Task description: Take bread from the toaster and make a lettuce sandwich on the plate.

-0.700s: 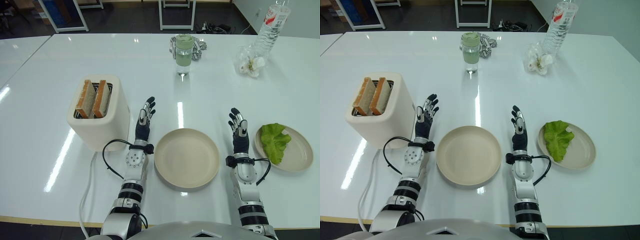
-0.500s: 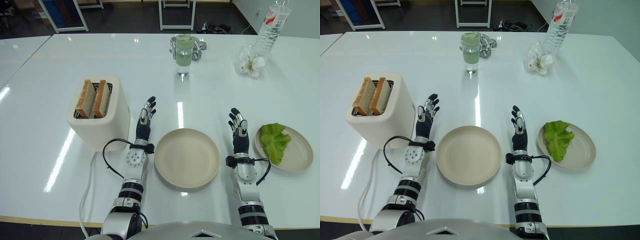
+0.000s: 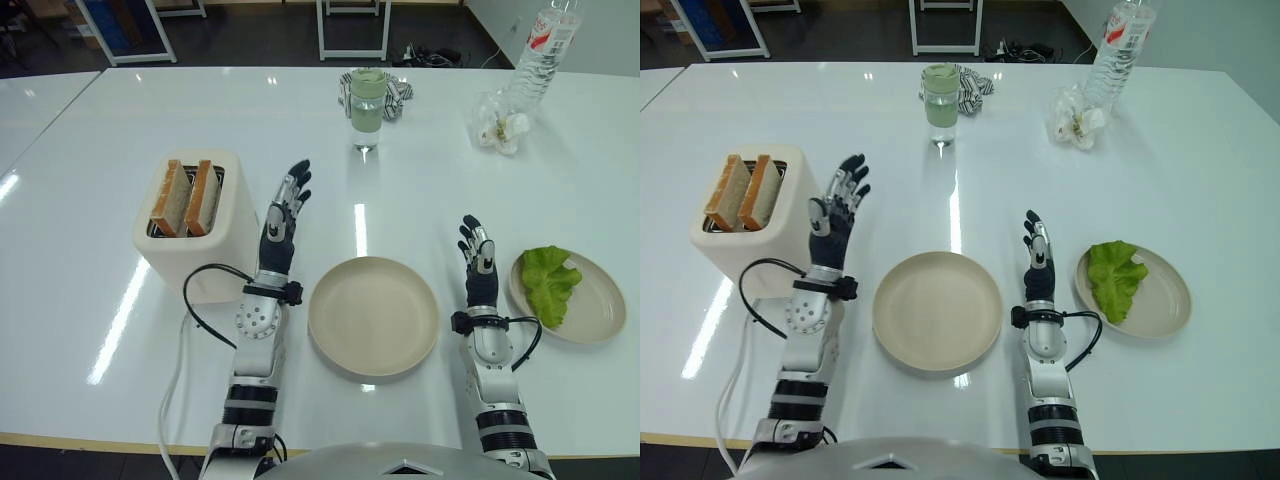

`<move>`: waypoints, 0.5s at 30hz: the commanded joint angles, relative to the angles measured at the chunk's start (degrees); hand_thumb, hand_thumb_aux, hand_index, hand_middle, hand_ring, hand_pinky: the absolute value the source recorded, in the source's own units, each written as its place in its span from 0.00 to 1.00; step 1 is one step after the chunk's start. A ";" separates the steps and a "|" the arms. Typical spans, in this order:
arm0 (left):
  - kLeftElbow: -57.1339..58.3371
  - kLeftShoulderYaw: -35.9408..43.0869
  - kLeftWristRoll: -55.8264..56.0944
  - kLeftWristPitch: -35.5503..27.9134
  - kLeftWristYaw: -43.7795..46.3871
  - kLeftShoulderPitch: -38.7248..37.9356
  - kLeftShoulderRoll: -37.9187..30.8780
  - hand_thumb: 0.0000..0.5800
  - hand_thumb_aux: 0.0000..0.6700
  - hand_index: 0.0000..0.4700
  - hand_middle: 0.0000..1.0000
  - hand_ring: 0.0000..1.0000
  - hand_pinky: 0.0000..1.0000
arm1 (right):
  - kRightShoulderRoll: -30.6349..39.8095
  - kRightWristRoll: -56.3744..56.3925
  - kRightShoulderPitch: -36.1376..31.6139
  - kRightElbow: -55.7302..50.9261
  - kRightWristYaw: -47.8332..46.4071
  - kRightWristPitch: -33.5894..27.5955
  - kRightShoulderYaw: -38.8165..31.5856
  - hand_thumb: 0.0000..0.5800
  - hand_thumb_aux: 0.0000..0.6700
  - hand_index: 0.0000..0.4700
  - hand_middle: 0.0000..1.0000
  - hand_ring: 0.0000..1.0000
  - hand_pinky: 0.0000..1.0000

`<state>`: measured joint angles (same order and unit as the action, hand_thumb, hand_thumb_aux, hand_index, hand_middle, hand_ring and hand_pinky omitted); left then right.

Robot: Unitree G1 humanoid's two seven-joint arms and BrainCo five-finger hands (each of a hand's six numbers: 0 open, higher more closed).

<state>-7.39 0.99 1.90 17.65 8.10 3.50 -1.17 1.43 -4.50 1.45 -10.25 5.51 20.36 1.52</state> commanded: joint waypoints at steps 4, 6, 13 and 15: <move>-22.91 -12.54 3.11 -11.47 0.87 -5.34 -10.68 0.00 0.00 0.00 0.00 0.00 0.00 | -0.53 0.42 2.07 2.10 -0.38 -1.13 -0.25 0.00 0.00 0.00 0.00 0.00 0.00; -23.26 -18.13 2.13 -12.88 0.56 -5.48 -14.54 0.00 0.00 0.00 0.00 0.00 0.00 | -0.62 0.36 2.15 2.41 -0.41 -1.42 -0.18 0.00 0.00 0.00 0.00 0.00 0.00; -6.19 -22.92 -22.68 -13.26 -10.20 -5.08 -25.88 0.00 0.00 0.00 0.00 0.00 0.00 | -0.41 0.68 1.72 2.31 -0.78 -2.32 0.40 0.00 0.00 0.00 0.00 0.00 0.00; -2.90 -22.07 -27.16 -14.17 -12.71 -4.98 -27.01 0.00 0.00 0.00 0.00 0.00 0.00 | -0.29 0.75 1.78 2.50 -0.96 -2.57 0.54 0.00 0.00 0.00 0.00 0.00 0.00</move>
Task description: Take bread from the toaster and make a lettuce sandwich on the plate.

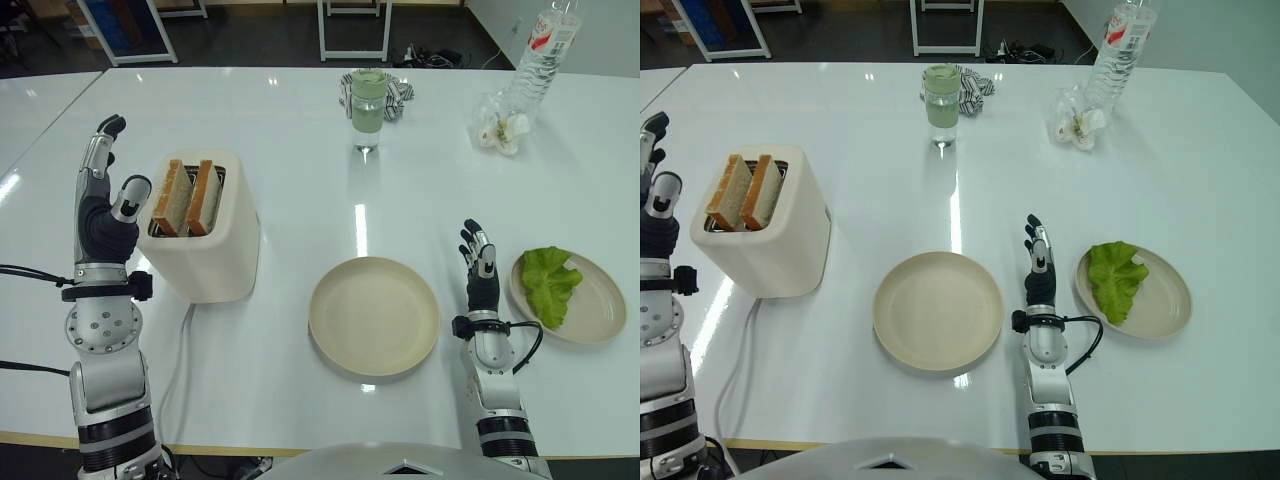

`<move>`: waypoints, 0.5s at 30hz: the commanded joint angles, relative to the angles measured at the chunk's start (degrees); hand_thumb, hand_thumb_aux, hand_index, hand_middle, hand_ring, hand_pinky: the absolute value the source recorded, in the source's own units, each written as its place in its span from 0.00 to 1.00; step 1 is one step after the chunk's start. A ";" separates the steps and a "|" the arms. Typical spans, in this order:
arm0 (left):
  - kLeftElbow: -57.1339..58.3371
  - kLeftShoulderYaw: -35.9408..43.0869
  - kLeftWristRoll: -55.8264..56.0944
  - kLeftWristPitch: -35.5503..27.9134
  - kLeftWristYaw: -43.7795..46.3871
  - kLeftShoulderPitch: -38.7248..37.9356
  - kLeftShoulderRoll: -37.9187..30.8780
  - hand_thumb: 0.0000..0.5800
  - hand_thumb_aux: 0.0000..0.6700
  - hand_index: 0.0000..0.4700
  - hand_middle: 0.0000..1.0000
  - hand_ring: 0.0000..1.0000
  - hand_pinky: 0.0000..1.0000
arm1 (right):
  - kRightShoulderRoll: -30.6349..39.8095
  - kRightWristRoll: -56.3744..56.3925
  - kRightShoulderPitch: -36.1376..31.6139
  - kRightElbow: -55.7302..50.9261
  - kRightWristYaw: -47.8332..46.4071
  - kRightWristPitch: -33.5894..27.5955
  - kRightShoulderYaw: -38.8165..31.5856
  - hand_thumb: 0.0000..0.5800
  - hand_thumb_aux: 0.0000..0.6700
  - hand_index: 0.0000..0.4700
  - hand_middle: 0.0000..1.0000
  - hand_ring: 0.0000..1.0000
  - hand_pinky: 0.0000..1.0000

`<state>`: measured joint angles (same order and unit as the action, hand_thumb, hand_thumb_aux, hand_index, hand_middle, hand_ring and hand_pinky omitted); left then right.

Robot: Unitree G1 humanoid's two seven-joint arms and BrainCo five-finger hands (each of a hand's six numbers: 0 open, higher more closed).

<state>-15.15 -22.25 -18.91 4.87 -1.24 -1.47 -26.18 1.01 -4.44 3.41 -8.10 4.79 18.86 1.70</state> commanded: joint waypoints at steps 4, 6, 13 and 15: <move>8.70 2.69 -11.14 -3.37 -6.02 0.70 -3.20 0.00 0.00 0.00 0.00 0.00 0.00 | 0.20 0.74 0.14 0.92 -0.41 -1.55 0.58 0.00 0.00 0.00 0.00 0.00 0.00; 9.80 3.32 -11.98 -4.05 -6.37 1.14 -3.51 0.05 0.03 0.03 0.00 0.00 0.00 | 0.16 0.73 0.26 1.08 -0.45 -1.80 0.55 0.00 0.00 0.00 0.00 0.00 0.00; 12.40 5.59 -12.75 -5.77 -6.35 3.06 -4.74 0.17 0.09 0.09 0.00 0.00 0.00 | -0.03 0.64 0.68 1.35 -0.42 -2.23 0.51 0.00 0.00 0.00 0.00 0.00 0.00; 12.61 6.07 -13.29 -6.48 -6.32 2.46 -5.02 0.21 0.11 0.11 0.00 0.00 0.00 | 0.05 0.72 0.76 1.47 -0.47 -2.36 0.63 0.00 0.00 0.00 0.00 0.00 0.00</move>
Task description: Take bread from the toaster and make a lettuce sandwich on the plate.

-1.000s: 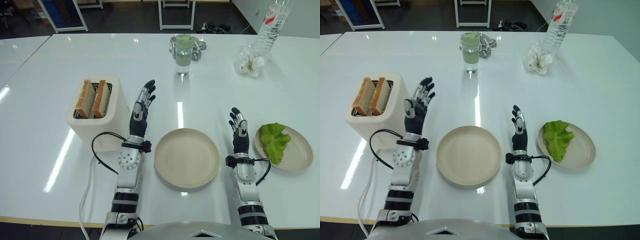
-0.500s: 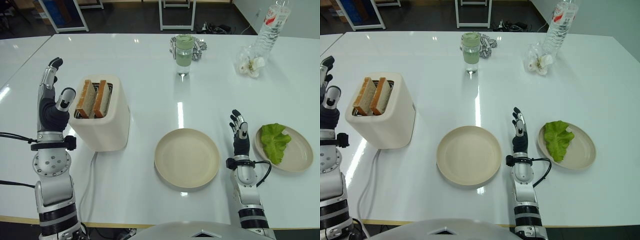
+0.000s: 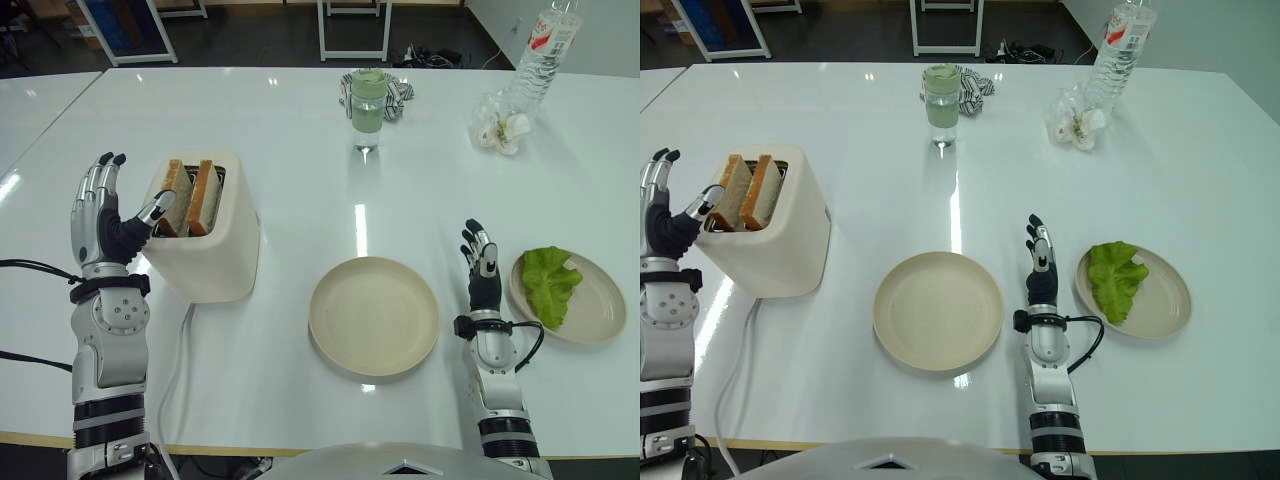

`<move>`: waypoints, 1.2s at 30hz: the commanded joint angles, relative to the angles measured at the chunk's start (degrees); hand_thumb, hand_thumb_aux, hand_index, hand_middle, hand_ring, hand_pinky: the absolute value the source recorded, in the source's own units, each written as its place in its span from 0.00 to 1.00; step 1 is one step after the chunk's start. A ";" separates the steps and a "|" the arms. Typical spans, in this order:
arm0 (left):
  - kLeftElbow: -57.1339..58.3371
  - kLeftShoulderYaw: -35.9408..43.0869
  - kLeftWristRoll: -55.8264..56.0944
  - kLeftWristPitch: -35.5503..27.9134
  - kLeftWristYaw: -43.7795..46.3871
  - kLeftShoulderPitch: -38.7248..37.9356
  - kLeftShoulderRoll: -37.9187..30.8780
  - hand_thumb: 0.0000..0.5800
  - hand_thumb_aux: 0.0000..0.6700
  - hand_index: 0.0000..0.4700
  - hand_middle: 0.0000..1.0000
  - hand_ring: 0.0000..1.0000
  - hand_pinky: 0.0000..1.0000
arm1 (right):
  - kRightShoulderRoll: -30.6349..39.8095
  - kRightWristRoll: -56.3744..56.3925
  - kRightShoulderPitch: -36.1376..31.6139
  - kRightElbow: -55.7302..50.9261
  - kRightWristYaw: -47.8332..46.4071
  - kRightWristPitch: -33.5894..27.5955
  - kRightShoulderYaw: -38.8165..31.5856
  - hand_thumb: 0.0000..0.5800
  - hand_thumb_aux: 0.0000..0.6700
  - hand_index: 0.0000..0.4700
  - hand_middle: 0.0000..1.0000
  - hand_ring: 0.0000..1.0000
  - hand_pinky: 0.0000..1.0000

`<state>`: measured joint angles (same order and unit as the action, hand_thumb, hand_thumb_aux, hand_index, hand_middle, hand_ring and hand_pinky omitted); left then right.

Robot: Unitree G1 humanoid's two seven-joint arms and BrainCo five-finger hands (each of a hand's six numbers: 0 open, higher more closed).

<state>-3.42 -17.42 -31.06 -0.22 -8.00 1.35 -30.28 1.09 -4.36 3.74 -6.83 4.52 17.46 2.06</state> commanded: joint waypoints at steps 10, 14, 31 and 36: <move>2.53 2.82 -0.80 -2.55 1.85 -2.92 -0.97 0.57 0.35 0.35 0.00 0.00 0.00 | 0.00 0.73 0.89 0.82 -0.16 -1.49 0.62 0.00 0.00 0.00 0.00 0.00 0.00; 2.69 2.92 -0.56 -2.73 1.75 -2.99 -0.88 0.77 0.52 0.52 0.00 0.00 0.00 | 0.18 0.77 0.86 0.90 -0.33 -1.63 0.88 0.00 0.00 0.00 0.00 0.00 0.00; 0.11 4.26 -2.27 3.59 -4.37 -3.67 -1.93 1.00 1.00 1.00 0.00 0.00 0.00 | -0.08 0.58 1.38 0.93 -0.11 -1.98 0.88 0.00 0.00 0.00 0.00 0.00 0.00; 0.52 3.55 -1.30 3.20 -4.97 -3.02 -1.96 1.00 1.00 1.00 0.00 0.00 0.00 | -0.23 0.50 1.45 0.91 -0.01 -2.10 0.73 0.00 0.00 0.00 0.00 0.00 0.00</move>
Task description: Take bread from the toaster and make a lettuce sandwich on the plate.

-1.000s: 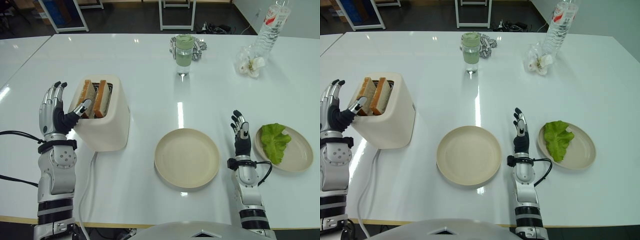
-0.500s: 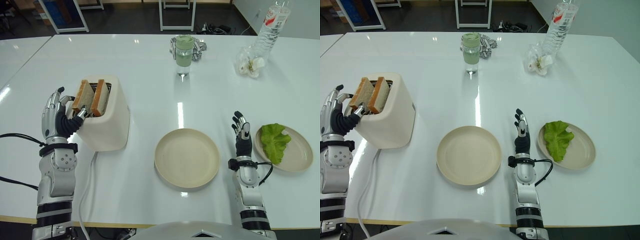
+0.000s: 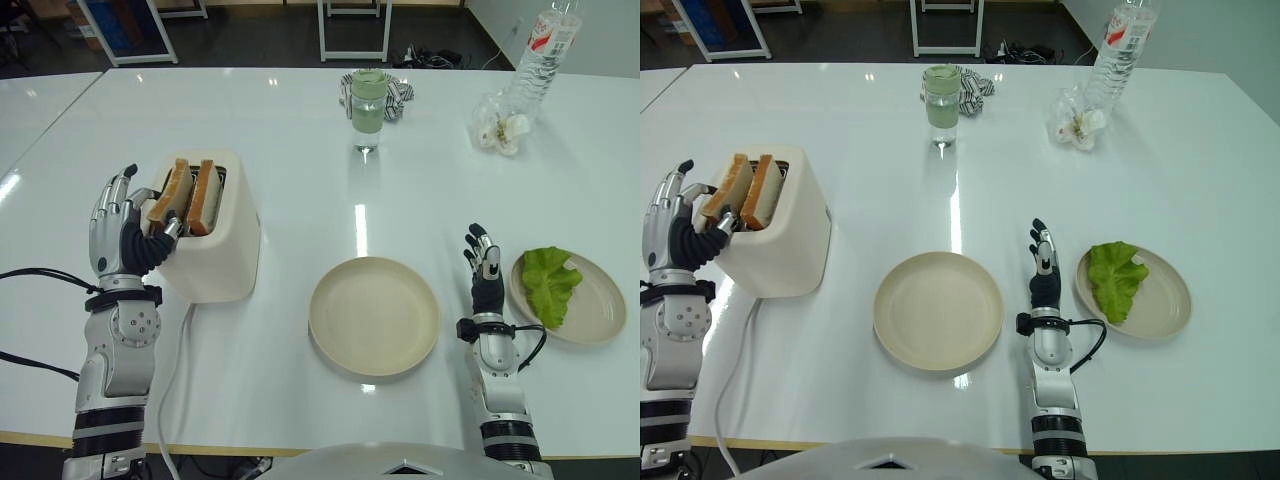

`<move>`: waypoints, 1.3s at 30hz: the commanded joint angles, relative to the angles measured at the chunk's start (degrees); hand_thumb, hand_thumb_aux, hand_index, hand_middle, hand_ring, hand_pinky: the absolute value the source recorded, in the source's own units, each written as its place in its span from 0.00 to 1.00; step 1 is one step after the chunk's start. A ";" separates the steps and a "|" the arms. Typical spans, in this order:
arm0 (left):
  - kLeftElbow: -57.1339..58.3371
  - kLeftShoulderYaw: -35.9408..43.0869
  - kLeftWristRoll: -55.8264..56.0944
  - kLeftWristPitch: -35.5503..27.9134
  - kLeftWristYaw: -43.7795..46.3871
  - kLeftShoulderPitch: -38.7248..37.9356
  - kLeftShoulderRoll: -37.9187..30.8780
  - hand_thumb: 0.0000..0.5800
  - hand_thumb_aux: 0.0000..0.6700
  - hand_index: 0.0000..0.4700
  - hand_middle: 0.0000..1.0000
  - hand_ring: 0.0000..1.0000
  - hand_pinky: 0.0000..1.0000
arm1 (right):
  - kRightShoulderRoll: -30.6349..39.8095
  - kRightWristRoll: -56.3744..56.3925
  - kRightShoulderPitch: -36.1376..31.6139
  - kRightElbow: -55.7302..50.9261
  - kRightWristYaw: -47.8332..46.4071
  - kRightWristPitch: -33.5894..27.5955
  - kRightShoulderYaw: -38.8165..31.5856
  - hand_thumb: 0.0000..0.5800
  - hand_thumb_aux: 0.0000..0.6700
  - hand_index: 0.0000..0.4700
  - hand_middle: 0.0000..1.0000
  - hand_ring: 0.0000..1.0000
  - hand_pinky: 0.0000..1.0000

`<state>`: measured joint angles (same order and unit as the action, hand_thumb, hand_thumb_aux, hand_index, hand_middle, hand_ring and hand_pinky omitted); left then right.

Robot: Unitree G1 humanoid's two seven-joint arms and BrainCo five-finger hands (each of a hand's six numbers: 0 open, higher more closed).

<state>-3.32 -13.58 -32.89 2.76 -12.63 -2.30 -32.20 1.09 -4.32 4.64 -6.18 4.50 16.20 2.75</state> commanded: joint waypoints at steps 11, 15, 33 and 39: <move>-10.59 -5.86 -5.96 17.49 -21.97 3.16 0.51 1.00 1.00 1.00 1.00 1.00 1.00 | -0.65 0.18 0.39 -1.14 0.16 -0.59 -0.47 0.00 0.00 0.00 0.00 0.00 0.00; -13.55 -2.80 -9.20 23.62 -26.19 5.52 2.29 1.00 1.00 1.00 1.00 1.00 1.00 | -1.02 0.06 0.12 -2.16 0.22 -0.50 -0.80 0.00 0.00 0.00 0.00 0.00 0.00; -17.50 23.34 18.50 22.37 -1.48 2.72 20.75 1.00 1.00 1.00 1.00 1.00 1.00 | 0.39 0.74 -0.76 -1.83 0.61 -0.93 1.25 0.00 0.00 0.00 0.00 0.00 0.00; -17.91 30.32 36.56 8.51 9.62 -4.96 25.59 1.00 1.00 1.00 1.00 1.00 1.00 | 0.79 0.87 -0.84 -1.52 0.59 -1.12 2.19 0.00 0.00 0.00 0.00 0.00 0.00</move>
<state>-22.10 15.29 1.30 14.33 -5.08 -5.09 -7.45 1.76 -4.26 4.27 -7.96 4.95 15.86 4.55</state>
